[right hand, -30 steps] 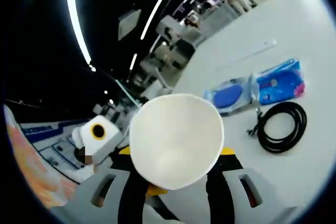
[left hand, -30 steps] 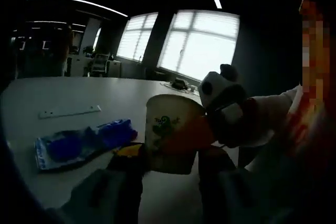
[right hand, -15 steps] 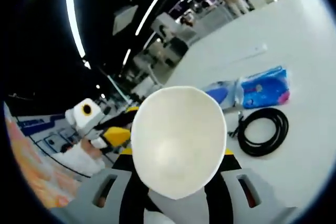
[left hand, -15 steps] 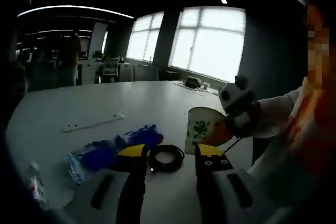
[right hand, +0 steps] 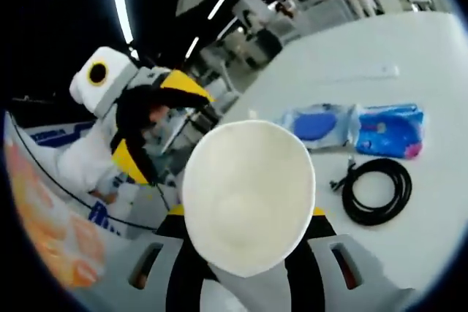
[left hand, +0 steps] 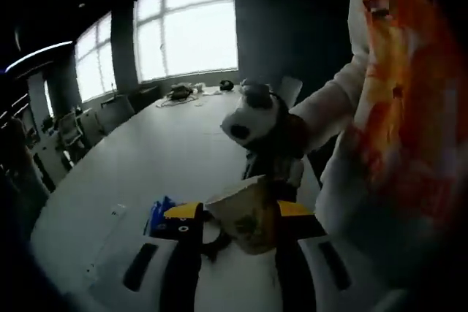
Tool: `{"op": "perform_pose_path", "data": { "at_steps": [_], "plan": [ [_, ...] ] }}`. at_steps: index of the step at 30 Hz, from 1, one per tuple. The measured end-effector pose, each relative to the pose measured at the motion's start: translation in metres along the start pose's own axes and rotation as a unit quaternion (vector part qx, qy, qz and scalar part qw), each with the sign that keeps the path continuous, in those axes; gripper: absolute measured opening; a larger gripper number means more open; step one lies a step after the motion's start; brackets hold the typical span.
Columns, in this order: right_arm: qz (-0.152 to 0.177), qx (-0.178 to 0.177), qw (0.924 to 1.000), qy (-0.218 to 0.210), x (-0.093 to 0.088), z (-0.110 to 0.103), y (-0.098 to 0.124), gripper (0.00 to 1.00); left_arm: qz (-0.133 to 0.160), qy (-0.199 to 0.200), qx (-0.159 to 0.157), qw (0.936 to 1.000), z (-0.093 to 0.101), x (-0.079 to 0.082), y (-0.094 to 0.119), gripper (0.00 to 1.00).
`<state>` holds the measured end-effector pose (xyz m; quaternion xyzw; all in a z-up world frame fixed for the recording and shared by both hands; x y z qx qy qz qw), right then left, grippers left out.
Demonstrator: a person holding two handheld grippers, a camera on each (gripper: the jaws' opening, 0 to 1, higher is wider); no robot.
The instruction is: Arrange the tabletop items into an orderly group along one side of the table until the central work area is clear of visible clutter.
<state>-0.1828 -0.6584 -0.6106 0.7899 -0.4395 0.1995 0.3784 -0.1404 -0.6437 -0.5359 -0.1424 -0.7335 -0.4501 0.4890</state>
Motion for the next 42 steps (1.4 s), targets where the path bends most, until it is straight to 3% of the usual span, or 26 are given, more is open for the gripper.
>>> {"op": "perform_pose_path", "data": {
  "at_steps": [4,7,9,12,27,31,35,42],
  "plan": [
    [-0.029,-0.004,0.9994,0.021,-0.004,0.002,-0.003,0.39,0.007,-0.008,-0.004,0.9999,0.001,0.007,-0.003,0.34],
    [-0.045,-0.005,0.9985,0.032,-0.006,0.003,-0.006,0.39,-0.027,-0.066,-0.015,0.9974,0.004,0.008,-0.004,0.34],
    [-0.046,-0.004,0.9984,0.032,-0.006,0.003,-0.008,0.39,-0.052,-0.087,-0.025,0.9945,0.008,0.002,-0.007,0.28],
    [-0.045,-0.003,0.9985,0.030,-0.004,0.002,-0.013,0.39,-0.069,-0.085,-0.020,0.9938,0.007,-0.007,-0.012,0.10],
    [-0.062,-0.017,0.9945,0.083,-0.018,0.006,-0.012,0.40,-0.102,-0.037,-0.042,0.9932,0.019,-0.019,-0.007,0.00],
    [-0.048,-0.026,0.9949,0.084,-0.015,0.008,-0.012,0.40,-0.110,-0.020,-0.010,0.9936,0.014,-0.022,-0.004,0.00],
    [-0.022,-0.025,0.9963,0.079,-0.011,0.007,-0.009,0.51,-0.134,-0.041,0.019,0.9900,0.010,-0.034,0.005,0.00],
    [-0.025,-0.037,0.9961,0.076,-0.030,0.011,-0.004,0.55,-0.169,-0.043,0.045,0.9836,0.004,-0.057,0.027,0.00]
  ]
}}
Point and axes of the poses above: the point that each gripper's makers call its tool centre point, and the gripper's own axes: y roughly backward along the fingers, z roughly to its right, x roughly out of its top, the point moved 4 cm from there along y, roughly backward along the fingers, and after that the axes turned 2 degrees about x, right-handed, at the moved point
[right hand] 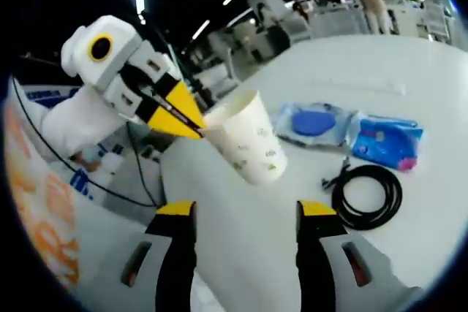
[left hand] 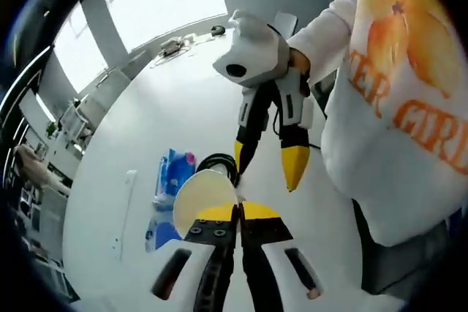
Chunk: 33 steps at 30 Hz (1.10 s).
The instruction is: Arrange the tabletop items into an orderly group along one side of the table until the central work area is clear of visible clutter.
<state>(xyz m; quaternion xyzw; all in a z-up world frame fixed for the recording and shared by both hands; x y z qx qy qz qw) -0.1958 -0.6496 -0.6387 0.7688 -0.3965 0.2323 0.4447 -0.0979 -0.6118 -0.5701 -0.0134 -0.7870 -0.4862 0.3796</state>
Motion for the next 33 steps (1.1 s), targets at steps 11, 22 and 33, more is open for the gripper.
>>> {"op": "perform_pose_path", "data": {
  "at_steps": [11,22,33],
  "plan": [
    [0.000,-0.049,0.9988,-0.004,-0.020,0.014,0.023,0.60,-0.052,0.009,0.038,0.9979,-0.015,-0.042,0.018,0.00],
    [0.011,-0.085,0.9952,-0.049,-0.037,0.033,0.043,0.59,-0.105,0.024,0.074,0.9914,-0.041,-0.091,0.041,0.00],
    [0.017,-0.098,0.9924,-0.072,-0.042,0.042,0.050,0.59,-0.140,0.020,0.101,0.9848,-0.073,-0.122,0.058,0.00]
  ]
}}
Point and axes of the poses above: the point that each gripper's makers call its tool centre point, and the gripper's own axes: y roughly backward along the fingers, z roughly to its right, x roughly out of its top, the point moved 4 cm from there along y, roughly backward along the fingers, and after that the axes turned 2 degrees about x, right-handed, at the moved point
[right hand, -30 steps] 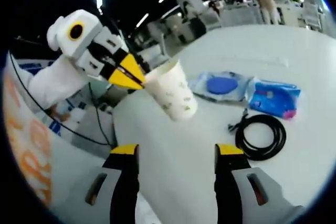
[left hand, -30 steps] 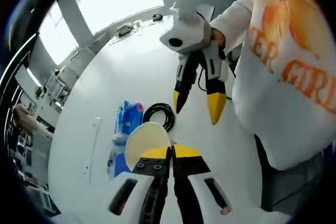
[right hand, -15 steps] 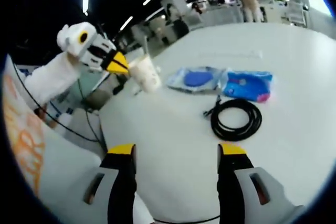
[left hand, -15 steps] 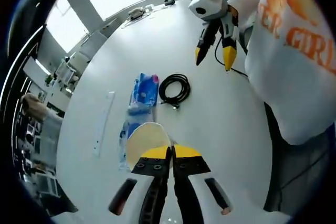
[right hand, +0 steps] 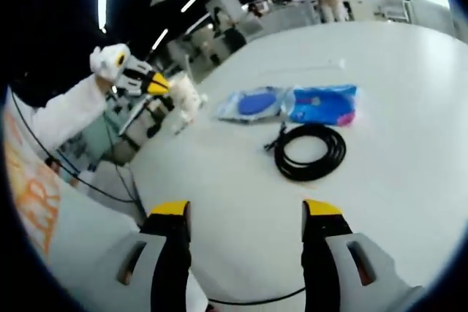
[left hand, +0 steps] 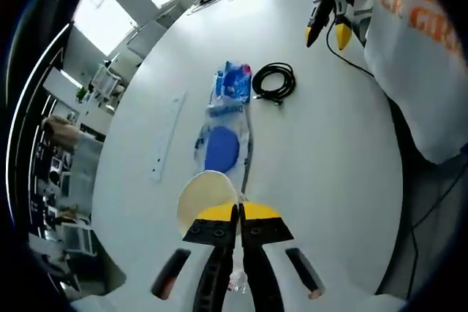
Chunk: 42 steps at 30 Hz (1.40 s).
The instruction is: Arrange the tabletop items into an orderly group along one side of the table until the central work area is clear of visible clutter.
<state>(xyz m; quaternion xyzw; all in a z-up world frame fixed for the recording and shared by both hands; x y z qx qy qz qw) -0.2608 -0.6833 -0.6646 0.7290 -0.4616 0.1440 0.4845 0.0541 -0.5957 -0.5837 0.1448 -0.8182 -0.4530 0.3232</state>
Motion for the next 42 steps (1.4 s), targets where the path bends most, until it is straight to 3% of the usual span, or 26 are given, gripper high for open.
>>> {"op": "perform_pose_path", "data": {
  "at_steps": [17,21,24,27,42],
  "plan": [
    [-0.008,-0.017,0.9989,-0.043,-0.011,0.011,0.004,0.57,-0.006,-0.005,-0.002,1.0000,-0.045,-0.021,-0.023,0.00],
    [-0.008,-0.017,0.9982,-0.057,-0.012,0.014,0.002,0.55,-0.008,-0.012,0.023,0.9996,-0.055,-0.027,-0.030,0.00],
    [-0.010,-0.020,0.9973,-0.070,-0.016,0.016,0.001,0.55,-0.006,-0.003,0.026,0.9996,-0.058,-0.031,-0.035,0.00],
    [-0.011,-0.022,0.9971,-0.072,-0.017,0.016,0.001,0.55,-0.021,-0.020,0.028,0.9992,-0.056,-0.038,-0.040,0.00],
    [-0.011,-0.028,0.9955,-0.090,-0.012,0.025,-0.002,0.55,-0.034,0.014,0.014,0.9992,-0.053,-0.057,-0.063,0.00]
  ]
}}
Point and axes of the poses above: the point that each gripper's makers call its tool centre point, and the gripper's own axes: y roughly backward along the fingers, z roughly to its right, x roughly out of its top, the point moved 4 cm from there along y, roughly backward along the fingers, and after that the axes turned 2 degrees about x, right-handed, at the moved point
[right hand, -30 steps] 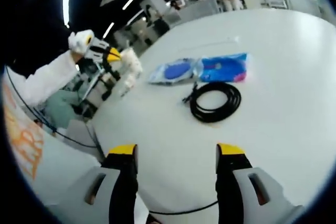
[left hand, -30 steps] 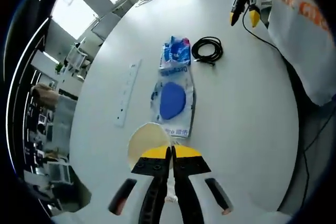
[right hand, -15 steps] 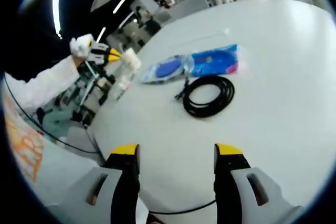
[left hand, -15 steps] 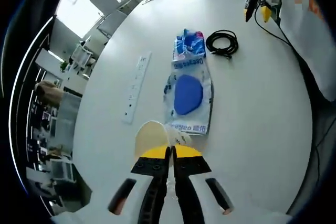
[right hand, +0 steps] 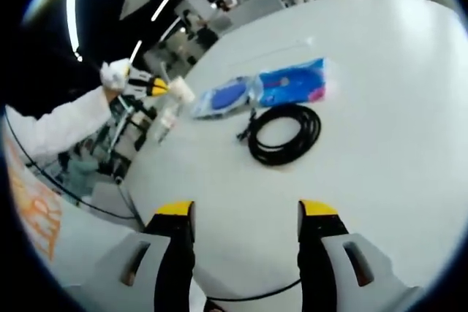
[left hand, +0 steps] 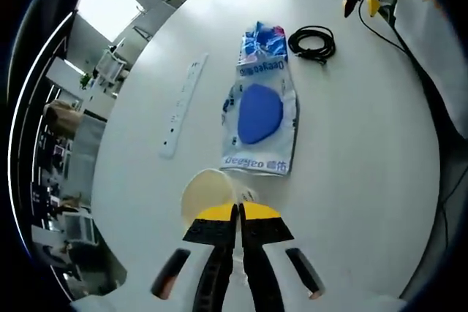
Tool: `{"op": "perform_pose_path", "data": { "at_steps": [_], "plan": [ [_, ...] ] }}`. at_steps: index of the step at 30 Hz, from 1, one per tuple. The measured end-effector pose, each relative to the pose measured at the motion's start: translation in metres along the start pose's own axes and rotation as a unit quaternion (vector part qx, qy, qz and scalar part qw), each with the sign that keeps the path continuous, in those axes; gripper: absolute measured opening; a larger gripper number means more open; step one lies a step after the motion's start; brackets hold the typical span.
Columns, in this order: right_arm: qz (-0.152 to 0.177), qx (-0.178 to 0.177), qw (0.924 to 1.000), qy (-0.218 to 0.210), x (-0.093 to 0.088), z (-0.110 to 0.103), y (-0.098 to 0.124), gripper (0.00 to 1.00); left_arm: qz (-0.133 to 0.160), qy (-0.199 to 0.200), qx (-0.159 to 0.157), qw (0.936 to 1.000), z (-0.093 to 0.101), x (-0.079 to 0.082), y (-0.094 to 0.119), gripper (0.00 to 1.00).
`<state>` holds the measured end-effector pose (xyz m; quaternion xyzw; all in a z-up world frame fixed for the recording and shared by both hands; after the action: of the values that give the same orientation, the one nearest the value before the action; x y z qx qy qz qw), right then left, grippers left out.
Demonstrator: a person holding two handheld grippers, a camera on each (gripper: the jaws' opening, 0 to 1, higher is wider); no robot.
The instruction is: Arrange the tabletop items into an orderly group along one side of the table until the central work area is clear of visible clutter.
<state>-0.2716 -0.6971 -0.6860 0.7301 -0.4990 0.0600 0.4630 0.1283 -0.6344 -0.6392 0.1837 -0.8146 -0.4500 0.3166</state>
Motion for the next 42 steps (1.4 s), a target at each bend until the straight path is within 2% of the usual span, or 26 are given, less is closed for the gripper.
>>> {"op": "perform_pose_path", "data": {
  "at_steps": [13,22,31,42],
  "plan": [
    [-0.003,0.003,0.9999,-0.009,-0.002,0.000,-0.003,0.54,0.012,0.024,-0.010,0.9996,0.009,0.003,-0.013,0.00],
    [-0.007,0.005,0.9999,-0.006,0.001,0.001,-0.005,0.54,0.008,0.021,-0.018,0.9996,0.017,0.002,-0.020,0.00],
    [-0.008,0.008,0.9999,-0.004,0.002,-0.001,-0.007,0.53,0.003,0.041,-0.019,0.9989,0.016,-0.001,-0.020,0.00],
    [-0.011,0.008,0.9999,-0.003,0.000,0.000,-0.006,0.53,0.009,0.072,-0.006,0.9973,0.016,-0.006,-0.018,0.20]
  ]
}}
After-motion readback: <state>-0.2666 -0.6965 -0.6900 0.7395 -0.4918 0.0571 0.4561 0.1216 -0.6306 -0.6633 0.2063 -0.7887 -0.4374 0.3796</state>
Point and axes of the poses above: the point that each gripper's makers call its tool centre point, and the gripper's own axes: y roughly backward along the fingers, z roughly to its right, x roughly out of its top, the point moved 4 cm from there along y, roughly backward along the fingers, and after that the axes turned 2 degrees about x, right-handed, at the moved point
